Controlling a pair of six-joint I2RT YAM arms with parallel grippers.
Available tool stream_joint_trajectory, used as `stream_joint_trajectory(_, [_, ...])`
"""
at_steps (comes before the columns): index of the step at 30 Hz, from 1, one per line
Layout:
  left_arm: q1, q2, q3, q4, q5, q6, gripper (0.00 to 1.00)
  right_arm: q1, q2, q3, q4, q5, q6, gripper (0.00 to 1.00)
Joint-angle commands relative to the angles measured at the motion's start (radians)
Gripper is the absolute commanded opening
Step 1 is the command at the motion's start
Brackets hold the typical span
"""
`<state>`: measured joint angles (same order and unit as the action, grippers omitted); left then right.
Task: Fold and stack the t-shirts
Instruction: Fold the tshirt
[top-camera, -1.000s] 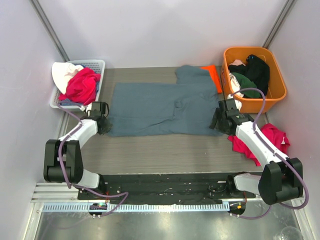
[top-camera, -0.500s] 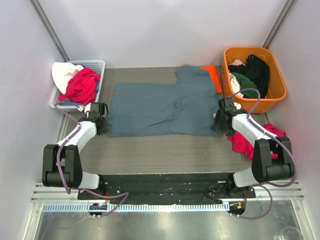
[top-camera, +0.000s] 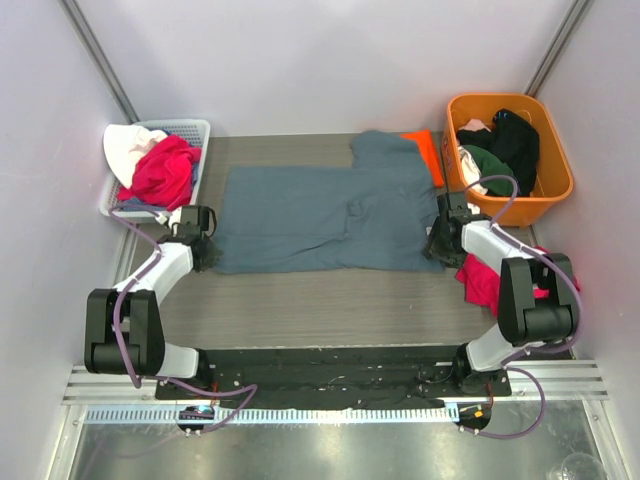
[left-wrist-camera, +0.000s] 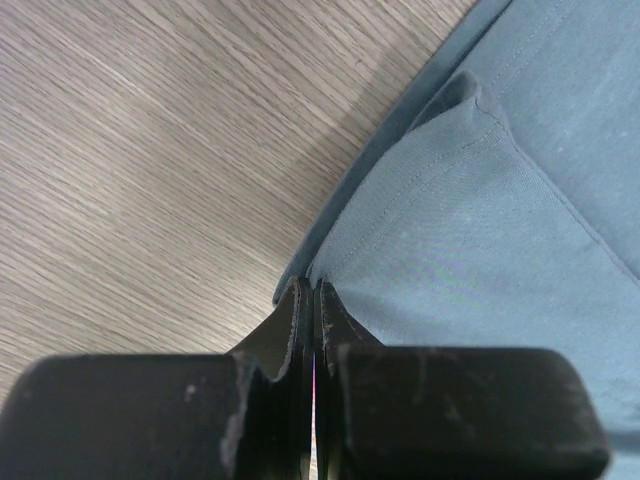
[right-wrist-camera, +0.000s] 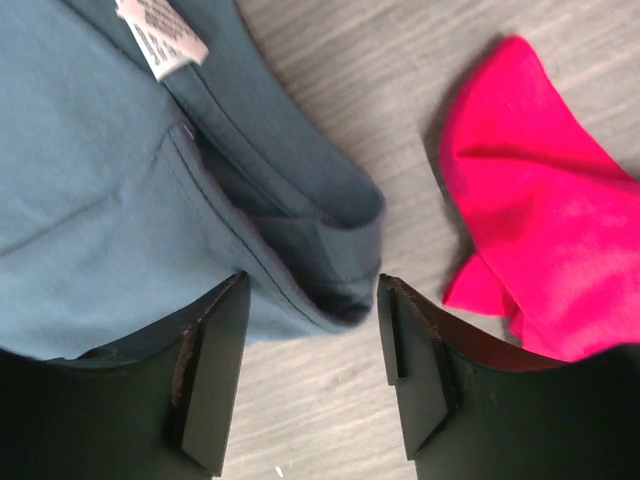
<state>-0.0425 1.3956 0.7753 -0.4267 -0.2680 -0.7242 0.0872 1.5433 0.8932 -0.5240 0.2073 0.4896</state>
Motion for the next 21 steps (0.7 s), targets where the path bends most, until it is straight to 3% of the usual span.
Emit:
stream_joint_trajectory(1, [0.015,-0.038,-0.002,-0.018,-0.05,0.019,0.0,-0.012,0.032,0.038,0.055,-0.016,-0.008,0.57])
stream_joint_trajectory(4, [0.015,-0.044,-0.004,-0.024,-0.053,0.019,0.0,-0.014,0.052,0.035,0.067,-0.029,-0.002,0.42])
stream_joint_trajectory(5, [0.015,-0.047,-0.002,-0.026,-0.054,0.019,0.0,-0.014,0.055,0.032,0.071,-0.034,-0.002,0.28])
stream_joint_trajectory(8, [0.018,-0.056,-0.005,-0.037,-0.056,0.016,0.0,-0.015,0.046,0.021,0.07,-0.055,0.006,0.01])
stream_joint_trajectory(16, [0.02,-0.109,-0.025,-0.153,-0.048,-0.058,0.0,-0.015,-0.136,-0.039,-0.051,-0.014,0.092,0.01])
stream_joint_trajectory(21, [0.02,-0.225,-0.076,-0.216,-0.046,-0.083,0.0,-0.015,-0.25,-0.053,-0.157,-0.019,0.119,0.01])
